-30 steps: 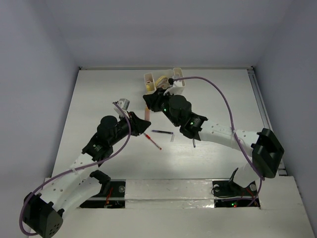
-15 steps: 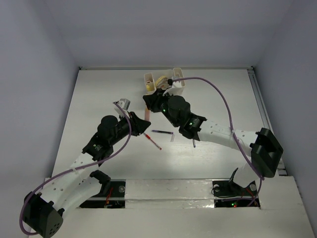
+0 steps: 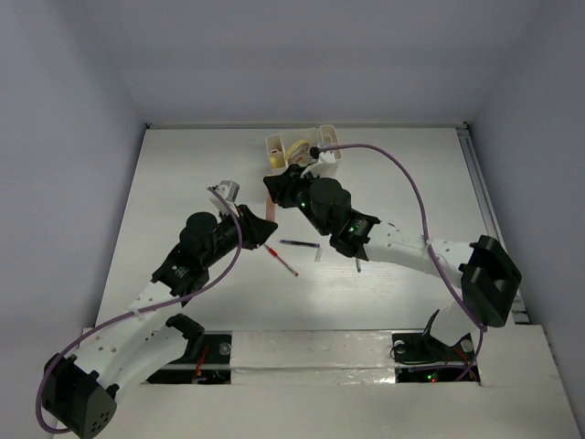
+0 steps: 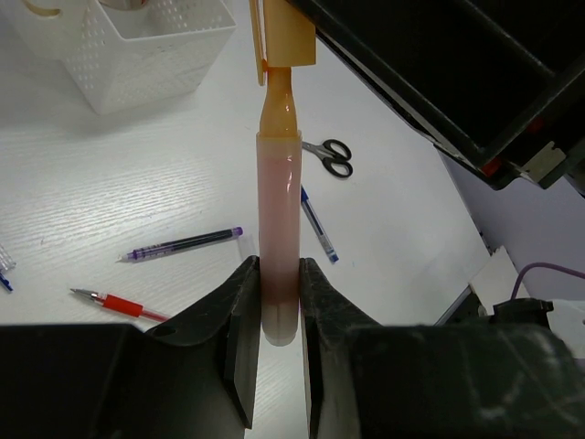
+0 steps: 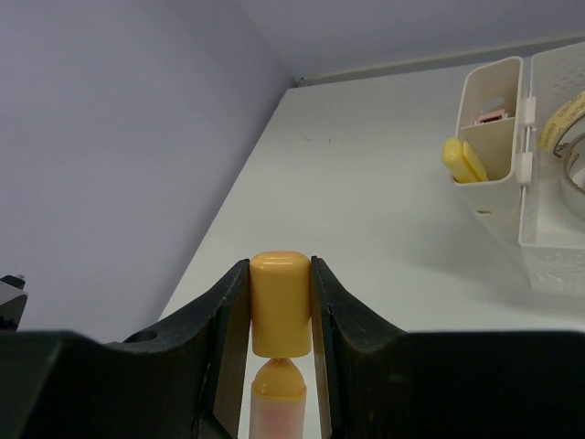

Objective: Sort the stationery into containers
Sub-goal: Close the pen cap on the pen.

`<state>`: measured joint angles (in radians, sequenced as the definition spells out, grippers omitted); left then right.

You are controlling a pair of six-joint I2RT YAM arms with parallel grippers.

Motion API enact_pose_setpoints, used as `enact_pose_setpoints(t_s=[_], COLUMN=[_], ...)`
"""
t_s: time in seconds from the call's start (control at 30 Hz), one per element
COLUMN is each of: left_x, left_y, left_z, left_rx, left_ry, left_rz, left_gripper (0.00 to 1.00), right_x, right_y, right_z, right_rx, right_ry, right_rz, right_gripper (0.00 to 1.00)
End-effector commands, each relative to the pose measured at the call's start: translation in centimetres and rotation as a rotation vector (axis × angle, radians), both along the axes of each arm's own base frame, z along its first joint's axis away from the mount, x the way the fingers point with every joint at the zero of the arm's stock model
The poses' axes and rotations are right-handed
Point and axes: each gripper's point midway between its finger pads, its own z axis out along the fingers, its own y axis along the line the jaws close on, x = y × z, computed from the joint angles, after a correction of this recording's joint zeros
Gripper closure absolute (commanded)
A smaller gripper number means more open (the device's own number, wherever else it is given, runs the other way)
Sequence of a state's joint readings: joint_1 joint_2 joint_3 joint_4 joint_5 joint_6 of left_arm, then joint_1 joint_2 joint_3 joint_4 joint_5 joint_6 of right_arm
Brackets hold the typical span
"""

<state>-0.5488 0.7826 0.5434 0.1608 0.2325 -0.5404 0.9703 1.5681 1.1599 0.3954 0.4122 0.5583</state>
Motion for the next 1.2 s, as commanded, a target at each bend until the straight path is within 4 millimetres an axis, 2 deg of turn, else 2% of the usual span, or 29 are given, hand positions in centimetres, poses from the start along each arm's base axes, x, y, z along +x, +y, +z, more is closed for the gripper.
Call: enact_pose_setpoints(t_s=[0.0, 0.33, 0.87, 0.97, 1.17], left_x=[0.9, 2.1, 2.0, 2.1, 2.3], left_y=[-0.3, 0.2, -0.7, -0.9, -1.3], left_z=[4.3, 5.1, 5.7, 5.8, 4.9], left_rx=[-0.063, -0.066, -0.097, -0.103, -0.092], left_ry=[-0.109, -0.137, -0.146, -0.146, -0.118], left_rz=[0.016, 0.071, 0.034, 0.024, 0.01], left_gripper=[1.0, 1.0, 1.0, 1.0, 1.0], right_x=[-0.4, -1.4, -0.9, -0.9, -1.1], right_y=[0.1, 1.0, 0.9, 0.9, 0.7], right_z=[1.0, -0.6, -2.0, -1.9, -0.6], right_rx=[0.068, 0.076, 0.048, 0.039, 0.039], right_ry=[-0.021, 0.01, 0.002, -0.015, -0.057], right_rz=[-0.002, 0.03, 0.003, 0.009, 0.018], right_gripper=[0.84, 0.85, 0.85, 0.85, 0.85])
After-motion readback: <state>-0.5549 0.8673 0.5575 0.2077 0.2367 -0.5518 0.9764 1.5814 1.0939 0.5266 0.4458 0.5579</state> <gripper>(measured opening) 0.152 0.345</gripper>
